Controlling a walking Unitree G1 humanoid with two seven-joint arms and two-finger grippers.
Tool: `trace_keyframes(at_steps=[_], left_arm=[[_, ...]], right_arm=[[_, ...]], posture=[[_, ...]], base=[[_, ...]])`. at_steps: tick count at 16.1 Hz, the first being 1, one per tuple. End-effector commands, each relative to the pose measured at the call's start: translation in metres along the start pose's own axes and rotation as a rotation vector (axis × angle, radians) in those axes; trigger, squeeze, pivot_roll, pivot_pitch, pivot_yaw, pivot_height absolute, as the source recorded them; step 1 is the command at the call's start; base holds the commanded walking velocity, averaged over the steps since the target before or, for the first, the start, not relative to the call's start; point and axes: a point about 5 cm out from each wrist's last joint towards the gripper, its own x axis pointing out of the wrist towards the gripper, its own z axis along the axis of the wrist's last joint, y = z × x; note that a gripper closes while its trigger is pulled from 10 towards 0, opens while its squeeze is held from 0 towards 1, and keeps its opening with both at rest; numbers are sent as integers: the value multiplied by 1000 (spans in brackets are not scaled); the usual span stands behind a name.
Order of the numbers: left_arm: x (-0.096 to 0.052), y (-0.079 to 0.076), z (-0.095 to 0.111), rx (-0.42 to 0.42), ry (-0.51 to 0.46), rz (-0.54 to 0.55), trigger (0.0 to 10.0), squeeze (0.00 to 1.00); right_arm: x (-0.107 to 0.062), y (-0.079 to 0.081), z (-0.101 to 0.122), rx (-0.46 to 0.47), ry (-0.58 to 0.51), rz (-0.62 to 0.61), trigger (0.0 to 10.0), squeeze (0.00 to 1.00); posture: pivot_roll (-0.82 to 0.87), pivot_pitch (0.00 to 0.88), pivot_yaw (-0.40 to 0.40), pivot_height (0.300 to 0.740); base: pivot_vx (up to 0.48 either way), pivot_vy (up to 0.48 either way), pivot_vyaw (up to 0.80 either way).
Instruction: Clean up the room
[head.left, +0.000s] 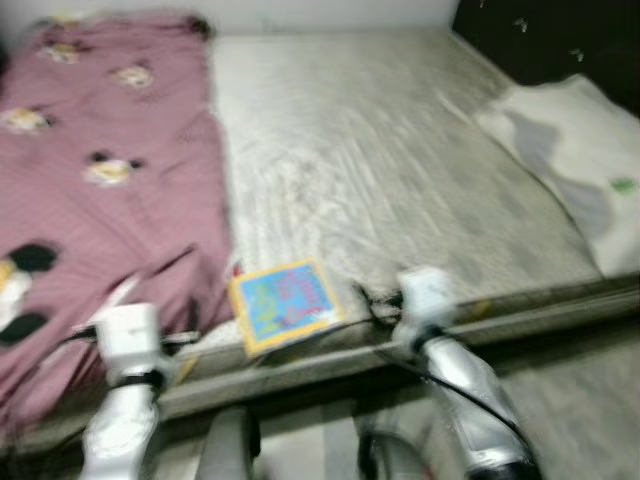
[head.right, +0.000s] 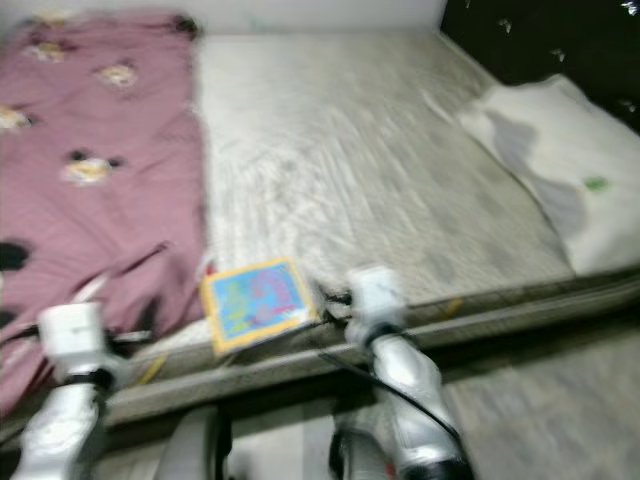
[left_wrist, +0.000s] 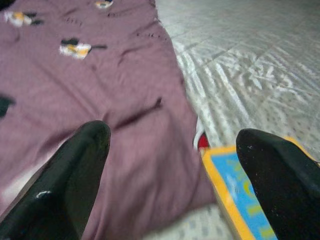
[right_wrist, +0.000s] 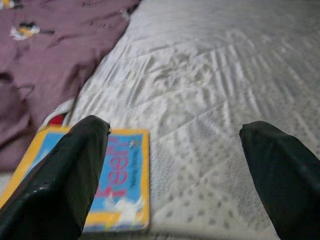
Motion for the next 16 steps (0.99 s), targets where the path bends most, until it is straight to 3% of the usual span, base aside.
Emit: trace_keyframes(at_steps=[1,5,10,16], left_arm=[[1,-11,-1,-9,6,-25,10000,0],[2,-9,-1,-7,6,-7,10000,0],[2,-8,-2,-6,11,6,10000,0],[2,7,-2,-42,26,156,10000,0]], right_arm=[[-9,-15,-10,-11,38,-47,10000,0],[-8,-14,-10,-12,38,-37,10000,0],[-8,-14,-10,-15,35,-36,10000,0],[-7,-14,-12,-66,49,-23,10000,0]], posture=[[5,118,-11,606],[7,117,-12,601],[7,117,-13,551],[9,112,-16,551]], base=[[0,0,0],[0,0,0],[0,0,0],[0,0,114]])
